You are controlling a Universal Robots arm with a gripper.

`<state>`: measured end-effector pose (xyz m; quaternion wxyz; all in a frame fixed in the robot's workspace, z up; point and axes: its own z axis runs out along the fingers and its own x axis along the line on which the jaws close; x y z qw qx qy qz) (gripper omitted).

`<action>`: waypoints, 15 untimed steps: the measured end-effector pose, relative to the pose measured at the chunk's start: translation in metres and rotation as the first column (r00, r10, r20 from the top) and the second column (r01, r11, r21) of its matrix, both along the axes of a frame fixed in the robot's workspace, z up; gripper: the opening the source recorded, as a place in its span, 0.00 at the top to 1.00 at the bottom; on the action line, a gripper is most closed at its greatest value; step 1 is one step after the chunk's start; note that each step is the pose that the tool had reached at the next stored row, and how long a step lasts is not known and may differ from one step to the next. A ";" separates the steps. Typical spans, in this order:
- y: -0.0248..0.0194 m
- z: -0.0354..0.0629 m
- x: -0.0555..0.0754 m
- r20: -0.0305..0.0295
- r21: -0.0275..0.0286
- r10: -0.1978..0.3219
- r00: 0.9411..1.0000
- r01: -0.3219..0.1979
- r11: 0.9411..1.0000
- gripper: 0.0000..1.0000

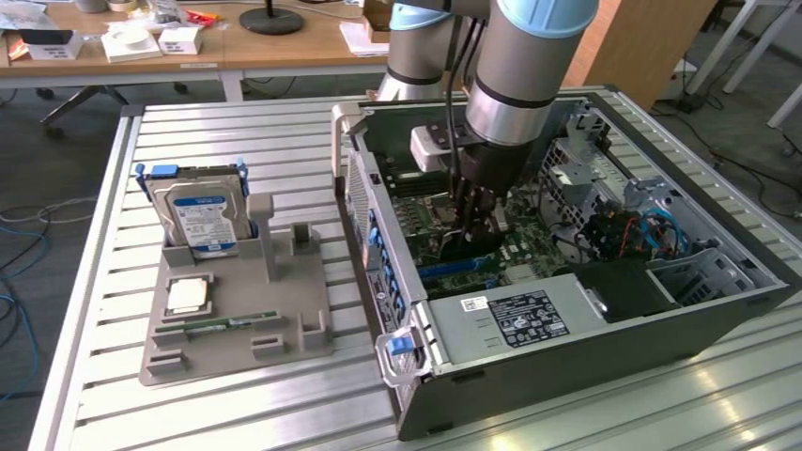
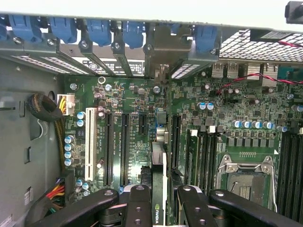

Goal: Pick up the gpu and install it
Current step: 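Insert the gpu into the slot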

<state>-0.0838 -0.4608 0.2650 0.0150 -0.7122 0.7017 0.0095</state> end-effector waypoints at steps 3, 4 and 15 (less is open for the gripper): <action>0.0000 -0.0002 0.000 0.000 0.000 0.000 1.000 0.000 1.000 0.74; 0.0000 -0.0002 0.000 0.000 0.000 0.000 1.000 0.000 1.000 0.74; -0.0002 -0.0017 0.000 0.000 -0.003 -0.005 1.000 0.005 1.000 0.74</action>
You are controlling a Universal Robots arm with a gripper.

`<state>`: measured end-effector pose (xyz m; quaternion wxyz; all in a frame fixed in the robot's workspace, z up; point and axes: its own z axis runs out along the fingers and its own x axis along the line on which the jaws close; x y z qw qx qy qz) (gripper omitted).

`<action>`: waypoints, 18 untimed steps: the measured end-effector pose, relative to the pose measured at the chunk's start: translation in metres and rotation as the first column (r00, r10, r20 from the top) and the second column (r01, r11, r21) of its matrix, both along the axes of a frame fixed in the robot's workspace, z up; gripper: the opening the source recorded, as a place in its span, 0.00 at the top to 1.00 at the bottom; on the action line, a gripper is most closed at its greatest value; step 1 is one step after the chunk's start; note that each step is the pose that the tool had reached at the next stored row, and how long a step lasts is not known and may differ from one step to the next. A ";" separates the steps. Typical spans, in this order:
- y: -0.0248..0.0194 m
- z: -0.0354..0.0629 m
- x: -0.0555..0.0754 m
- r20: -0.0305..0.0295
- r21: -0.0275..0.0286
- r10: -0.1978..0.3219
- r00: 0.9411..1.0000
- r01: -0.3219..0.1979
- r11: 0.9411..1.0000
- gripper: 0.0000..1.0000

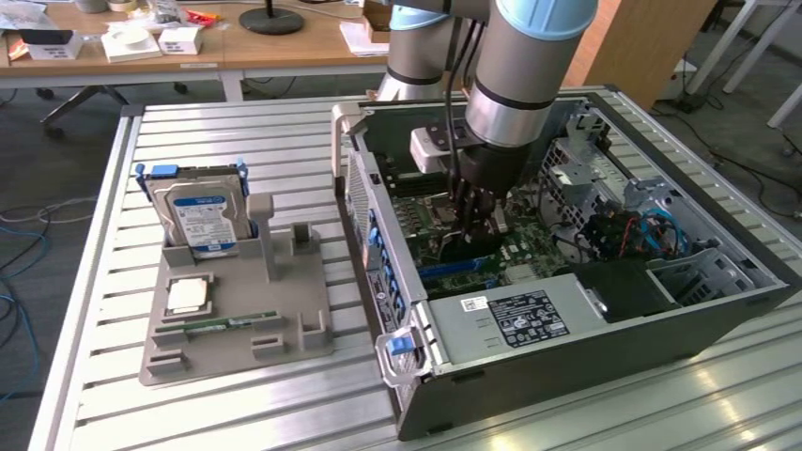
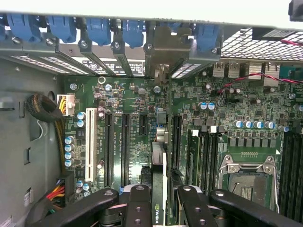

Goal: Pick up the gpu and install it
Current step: 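Insert the gpu into the slot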

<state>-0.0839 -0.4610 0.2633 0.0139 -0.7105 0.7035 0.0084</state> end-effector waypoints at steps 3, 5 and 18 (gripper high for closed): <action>0.0000 0.0000 0.000 0.000 0.000 -0.001 1.000 0.001 1.000 0.74; 0.0000 0.0000 0.000 0.000 0.000 -0.001 1.000 0.001 1.000 0.74; -0.0008 -0.0036 0.000 0.000 -0.002 -0.001 1.000 0.001 1.000 0.74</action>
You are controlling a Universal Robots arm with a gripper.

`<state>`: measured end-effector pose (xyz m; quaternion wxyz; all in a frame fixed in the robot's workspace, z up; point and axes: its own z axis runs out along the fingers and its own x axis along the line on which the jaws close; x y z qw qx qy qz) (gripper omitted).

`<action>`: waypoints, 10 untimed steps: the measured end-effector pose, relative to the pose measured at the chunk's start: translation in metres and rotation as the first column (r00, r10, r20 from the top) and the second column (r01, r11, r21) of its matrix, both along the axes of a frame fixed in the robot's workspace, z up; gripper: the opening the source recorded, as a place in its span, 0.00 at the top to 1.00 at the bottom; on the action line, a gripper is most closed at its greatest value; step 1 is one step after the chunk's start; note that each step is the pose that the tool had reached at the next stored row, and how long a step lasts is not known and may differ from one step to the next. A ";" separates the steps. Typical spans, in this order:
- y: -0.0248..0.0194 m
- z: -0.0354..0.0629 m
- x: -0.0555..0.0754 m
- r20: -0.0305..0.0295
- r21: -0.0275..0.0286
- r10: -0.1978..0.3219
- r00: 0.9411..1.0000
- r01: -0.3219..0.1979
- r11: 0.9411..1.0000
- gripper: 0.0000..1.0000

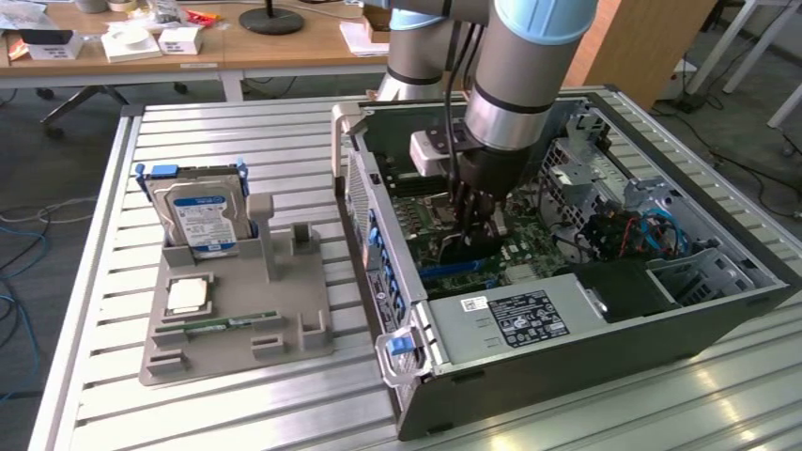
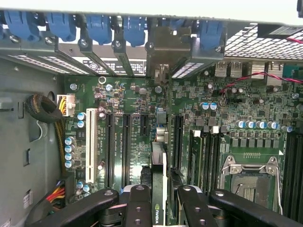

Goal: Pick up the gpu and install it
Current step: 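Insert the gpu into the slot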

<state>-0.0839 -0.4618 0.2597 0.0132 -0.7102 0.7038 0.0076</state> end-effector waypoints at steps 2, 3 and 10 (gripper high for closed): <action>-0.0001 -0.0003 0.000 0.000 -0.001 0.000 1.000 0.000 1.000 0.74; -0.0001 -0.0003 0.000 0.000 -0.001 0.000 1.000 0.000 1.000 0.74; -0.0001 -0.0005 0.000 0.000 -0.001 -0.001 1.000 0.001 1.000 0.74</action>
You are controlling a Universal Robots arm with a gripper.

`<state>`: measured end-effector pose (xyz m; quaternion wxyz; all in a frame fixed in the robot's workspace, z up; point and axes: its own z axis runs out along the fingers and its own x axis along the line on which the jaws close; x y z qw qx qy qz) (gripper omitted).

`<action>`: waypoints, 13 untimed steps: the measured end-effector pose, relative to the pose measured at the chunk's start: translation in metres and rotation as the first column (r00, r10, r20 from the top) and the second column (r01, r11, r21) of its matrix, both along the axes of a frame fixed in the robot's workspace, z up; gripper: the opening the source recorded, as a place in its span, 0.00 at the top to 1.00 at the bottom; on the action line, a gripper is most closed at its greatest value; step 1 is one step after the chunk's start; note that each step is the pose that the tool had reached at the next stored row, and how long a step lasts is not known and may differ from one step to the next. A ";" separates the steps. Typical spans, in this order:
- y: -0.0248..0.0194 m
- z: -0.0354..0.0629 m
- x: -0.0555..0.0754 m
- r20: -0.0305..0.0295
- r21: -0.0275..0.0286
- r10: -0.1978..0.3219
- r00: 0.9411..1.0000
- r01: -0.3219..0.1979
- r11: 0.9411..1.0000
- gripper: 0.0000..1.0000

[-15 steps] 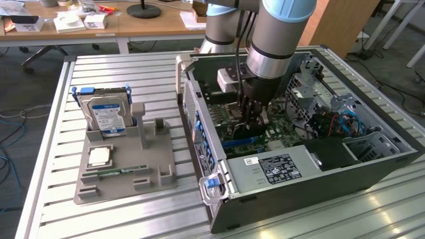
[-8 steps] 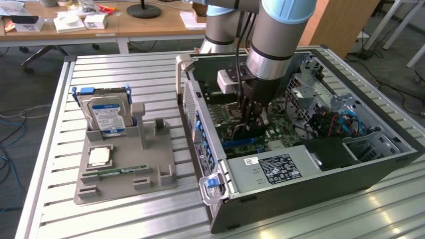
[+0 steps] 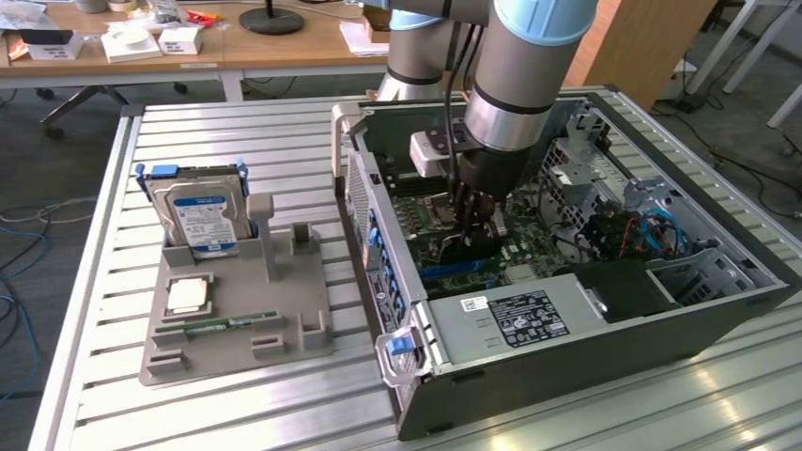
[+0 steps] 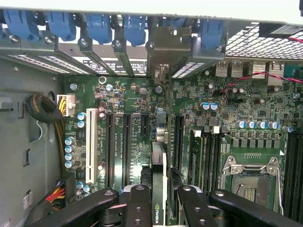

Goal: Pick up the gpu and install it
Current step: 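Insert the gpu into the slot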

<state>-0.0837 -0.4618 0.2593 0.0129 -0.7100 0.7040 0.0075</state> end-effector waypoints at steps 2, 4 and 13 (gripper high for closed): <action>0.0000 -0.0001 0.000 0.000 0.000 -0.002 1.000 0.002 1.000 0.74; 0.0000 -0.0001 0.000 0.000 0.000 -0.006 1.000 0.006 1.000 0.74; -0.0002 -0.0006 0.000 0.000 -0.001 -0.039 0.999 0.039 0.999 0.74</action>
